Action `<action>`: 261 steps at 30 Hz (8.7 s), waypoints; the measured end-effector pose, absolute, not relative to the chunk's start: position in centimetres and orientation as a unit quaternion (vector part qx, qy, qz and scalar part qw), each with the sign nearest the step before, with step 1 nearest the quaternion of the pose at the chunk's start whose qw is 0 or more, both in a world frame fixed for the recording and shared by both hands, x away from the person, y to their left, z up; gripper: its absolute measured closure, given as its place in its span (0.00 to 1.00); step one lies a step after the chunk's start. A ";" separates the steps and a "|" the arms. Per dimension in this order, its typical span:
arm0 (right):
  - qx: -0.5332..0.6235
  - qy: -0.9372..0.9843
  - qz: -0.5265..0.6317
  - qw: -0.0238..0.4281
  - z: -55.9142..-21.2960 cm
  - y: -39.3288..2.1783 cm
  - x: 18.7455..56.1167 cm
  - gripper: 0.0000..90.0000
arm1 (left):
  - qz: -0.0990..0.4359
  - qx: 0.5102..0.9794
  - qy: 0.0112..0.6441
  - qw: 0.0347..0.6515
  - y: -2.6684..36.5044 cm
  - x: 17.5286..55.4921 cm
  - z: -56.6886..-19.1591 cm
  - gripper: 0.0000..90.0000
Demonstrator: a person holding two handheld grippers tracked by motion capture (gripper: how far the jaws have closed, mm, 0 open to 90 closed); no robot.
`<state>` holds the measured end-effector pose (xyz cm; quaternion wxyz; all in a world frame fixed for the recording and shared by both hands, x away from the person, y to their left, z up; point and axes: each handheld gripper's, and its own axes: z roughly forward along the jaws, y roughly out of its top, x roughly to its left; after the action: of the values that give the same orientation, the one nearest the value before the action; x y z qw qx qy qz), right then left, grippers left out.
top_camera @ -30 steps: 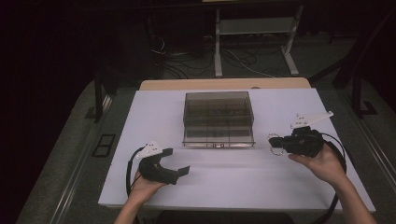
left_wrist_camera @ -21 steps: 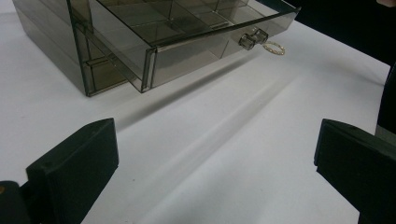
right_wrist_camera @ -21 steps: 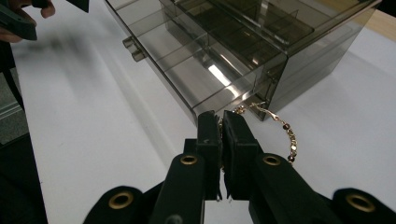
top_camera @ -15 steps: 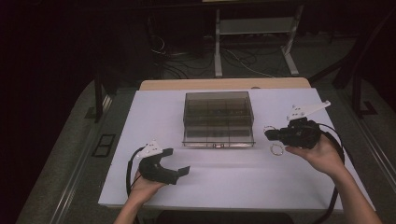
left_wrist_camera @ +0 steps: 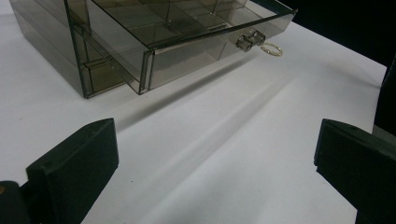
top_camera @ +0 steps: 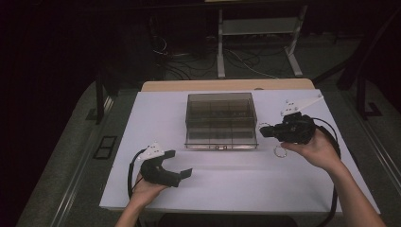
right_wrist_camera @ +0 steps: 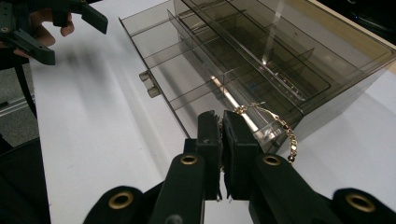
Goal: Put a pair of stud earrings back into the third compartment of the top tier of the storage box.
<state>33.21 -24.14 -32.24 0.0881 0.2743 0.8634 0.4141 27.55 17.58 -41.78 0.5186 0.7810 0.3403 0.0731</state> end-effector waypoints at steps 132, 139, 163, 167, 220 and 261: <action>0.435 0.805 0.397 0.066 -41.0 -28.6 34.3 0.11 | 0.070 0.782 0.333 0.521 17.7 27.4 -41.6 0.00; 0.430 0.814 0.385 0.059 -41.6 -28.5 34.3 0.11 | 0.069 0.782 0.333 0.521 17.8 27.4 -41.6 0.00; 0.420 0.840 0.341 0.050 -43.0 -28.5 34.3 0.48 | 0.067 0.785 0.333 0.519 17.7 27.5 -41.7 0.00; 0.424 0.840 0.334 0.058 -43.1 -28.5 34.3 0.53 | 0.065 0.786 0.333 0.517 17.7 27.5 -41.7 0.00; 0.406 0.867 0.276 0.084 -43.7 -27.7 33.6 0.94 | 0.058 0.791 0.327 0.514 17.6 27.5 -41.8 0.00; 0.403 0.820 0.399 0.073 -39.3 -28.9 32.7 0.94 | 0.054 0.795 0.322 0.511 17.3 27.7 -42.0 0.00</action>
<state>32.71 -28.87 -39.31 0.0733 0.4034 0.8200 0.3994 27.65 17.31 -41.97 0.5114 0.7948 0.3223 0.0538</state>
